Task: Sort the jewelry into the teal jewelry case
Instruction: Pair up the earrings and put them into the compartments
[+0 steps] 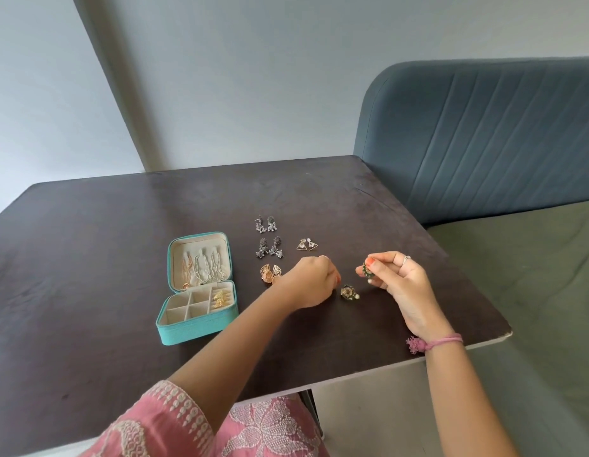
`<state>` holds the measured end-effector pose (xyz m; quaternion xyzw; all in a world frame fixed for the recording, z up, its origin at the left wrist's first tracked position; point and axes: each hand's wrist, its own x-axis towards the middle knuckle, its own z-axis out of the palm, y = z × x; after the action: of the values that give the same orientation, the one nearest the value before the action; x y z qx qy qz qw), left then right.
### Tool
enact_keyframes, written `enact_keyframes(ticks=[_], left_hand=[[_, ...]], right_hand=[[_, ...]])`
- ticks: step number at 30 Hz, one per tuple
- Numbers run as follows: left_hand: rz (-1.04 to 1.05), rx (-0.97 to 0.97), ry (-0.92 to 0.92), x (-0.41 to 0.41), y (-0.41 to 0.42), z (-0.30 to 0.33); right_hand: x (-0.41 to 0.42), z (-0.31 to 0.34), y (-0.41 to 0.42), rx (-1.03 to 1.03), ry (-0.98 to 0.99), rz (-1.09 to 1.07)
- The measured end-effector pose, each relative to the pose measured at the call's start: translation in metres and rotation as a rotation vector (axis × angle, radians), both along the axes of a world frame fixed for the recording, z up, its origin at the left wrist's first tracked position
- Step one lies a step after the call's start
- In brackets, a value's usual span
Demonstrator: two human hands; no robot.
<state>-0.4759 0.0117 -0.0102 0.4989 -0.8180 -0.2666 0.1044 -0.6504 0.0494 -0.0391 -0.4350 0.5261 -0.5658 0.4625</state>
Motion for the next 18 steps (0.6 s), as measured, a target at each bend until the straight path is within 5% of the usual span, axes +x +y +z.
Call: enact_keyframes(ticks=[6, 18], left_hand=[[0.074, -0.015, 0.133, 0.004, 0.005, -0.012], [-0.008, 0.004, 0.002, -0.011, 0.007, -0.025]], right_hand=[[0.008, 0.000, 0.017, 0.059, 0.050, -0.025], [-0.001, -0.007, 0.021, 0.139, 0.432, 0.022]])
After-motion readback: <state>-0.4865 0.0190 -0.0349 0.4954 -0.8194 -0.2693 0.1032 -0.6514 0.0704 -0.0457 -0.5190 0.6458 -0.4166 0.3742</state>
